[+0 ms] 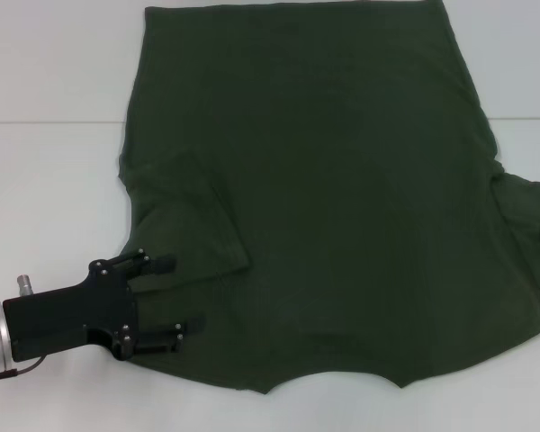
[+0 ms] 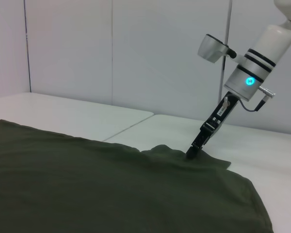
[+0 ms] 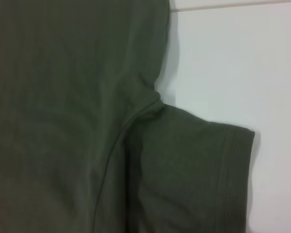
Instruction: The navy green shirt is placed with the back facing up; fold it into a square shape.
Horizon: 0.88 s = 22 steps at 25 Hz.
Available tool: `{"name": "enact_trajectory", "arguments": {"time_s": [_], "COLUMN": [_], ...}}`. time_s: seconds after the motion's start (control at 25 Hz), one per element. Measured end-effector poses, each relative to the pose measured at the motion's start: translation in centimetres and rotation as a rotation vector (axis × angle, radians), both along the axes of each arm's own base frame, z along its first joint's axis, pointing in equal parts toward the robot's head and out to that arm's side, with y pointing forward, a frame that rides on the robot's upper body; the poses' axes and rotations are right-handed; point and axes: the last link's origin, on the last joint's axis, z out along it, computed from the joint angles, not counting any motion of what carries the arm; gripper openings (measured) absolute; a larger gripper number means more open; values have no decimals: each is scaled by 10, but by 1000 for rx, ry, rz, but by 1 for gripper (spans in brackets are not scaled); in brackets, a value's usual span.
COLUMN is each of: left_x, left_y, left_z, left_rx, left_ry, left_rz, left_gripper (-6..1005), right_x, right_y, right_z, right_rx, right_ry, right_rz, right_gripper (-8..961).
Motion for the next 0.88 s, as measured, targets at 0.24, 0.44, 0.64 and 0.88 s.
{"name": "enact_trajectory", "arguments": {"time_s": [0.24,0.44,0.64,0.88], "left_x": [0,0,0,0], "left_y": [0,-1,0,0], "left_z": [0,0,0,0], "left_rx": [0,-1,-1,-1], "left_ry": [-2,-3,-2,-2], "left_rz": [2,3,3,3], "left_gripper": [905,905,905,904], "right_x": [0,1,1,3], "right_y": [0,0,0,0], "right_z": [1,3,4,10], "right_rx": [0,2,5,22], "right_ry": [2,1,-2,-4], "right_rz": [-2,-3,-1,-4], "right_gripper": [430,260,153,30]}}
